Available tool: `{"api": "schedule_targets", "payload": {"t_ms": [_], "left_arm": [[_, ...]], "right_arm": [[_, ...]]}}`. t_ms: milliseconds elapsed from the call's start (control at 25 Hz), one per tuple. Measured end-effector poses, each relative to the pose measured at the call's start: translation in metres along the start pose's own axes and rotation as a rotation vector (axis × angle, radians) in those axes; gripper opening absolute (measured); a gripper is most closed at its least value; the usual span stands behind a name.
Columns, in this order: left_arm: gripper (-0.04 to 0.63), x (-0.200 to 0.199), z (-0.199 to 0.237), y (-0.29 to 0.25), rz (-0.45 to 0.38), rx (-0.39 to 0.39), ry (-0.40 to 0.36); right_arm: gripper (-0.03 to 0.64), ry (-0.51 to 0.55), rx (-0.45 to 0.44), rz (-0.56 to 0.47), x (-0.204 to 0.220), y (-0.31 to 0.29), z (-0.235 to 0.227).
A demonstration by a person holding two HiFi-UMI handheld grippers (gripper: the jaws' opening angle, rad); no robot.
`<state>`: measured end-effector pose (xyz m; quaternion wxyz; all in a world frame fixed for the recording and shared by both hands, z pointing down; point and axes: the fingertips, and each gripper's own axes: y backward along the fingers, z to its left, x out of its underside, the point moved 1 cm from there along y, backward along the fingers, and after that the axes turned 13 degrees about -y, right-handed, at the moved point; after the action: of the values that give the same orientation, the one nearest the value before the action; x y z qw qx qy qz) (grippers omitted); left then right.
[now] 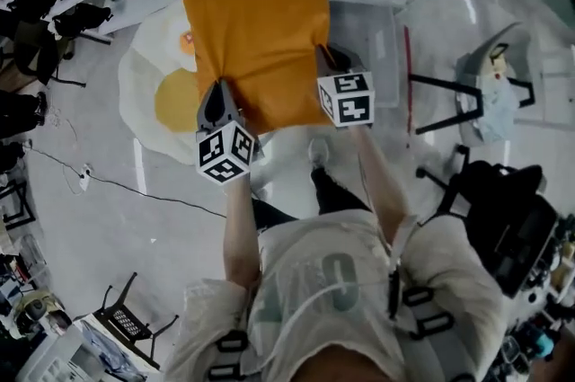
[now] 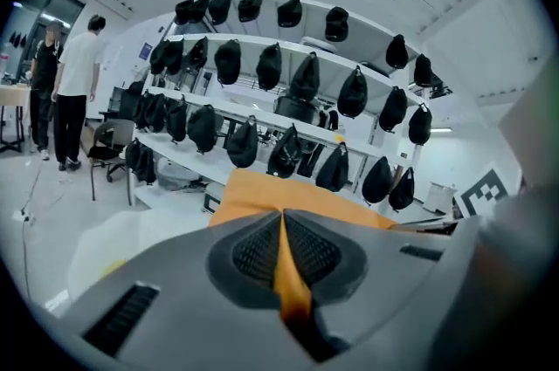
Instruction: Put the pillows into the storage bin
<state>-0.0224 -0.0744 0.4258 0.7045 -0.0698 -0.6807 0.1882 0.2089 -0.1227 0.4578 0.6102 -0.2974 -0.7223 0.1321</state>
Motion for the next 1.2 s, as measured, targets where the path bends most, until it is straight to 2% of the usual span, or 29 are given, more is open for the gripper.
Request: {"api": "schedule_targets", "payload": {"t_ms": [280, 520, 800, 1040, 1200], "left_arm": [[0.011, 0.010, -0.149, -0.067, 0.033, 0.190, -0.010], [0.011, 0.022, -0.230, -0.111, 0.066, 0.297, -0.019], [0.011, 0.030, -0.284, -0.142, 0.081, 0.379, -0.057], [0.011, 0.046, -0.305, -0.166, 0.110, 0.416, -0.064], [0.011, 0.057, -0.309, -0.184, 0.121, 0.428, -0.061]], "right_arm": [[0.015, 0.005, 0.152, -0.023, -0.006, 0.030, -0.160], [0.015, 0.004, 0.242, -0.030, -0.005, 0.042, -0.249], [0.015, -0.002, 0.284, -0.044, -0.004, 0.043, -0.308], [0.015, 0.012, 0.308, -0.027, 0.007, 0.029, -0.339], [0.015, 0.001, 0.310, -0.013, 0.005, 0.014, -0.344]]}}
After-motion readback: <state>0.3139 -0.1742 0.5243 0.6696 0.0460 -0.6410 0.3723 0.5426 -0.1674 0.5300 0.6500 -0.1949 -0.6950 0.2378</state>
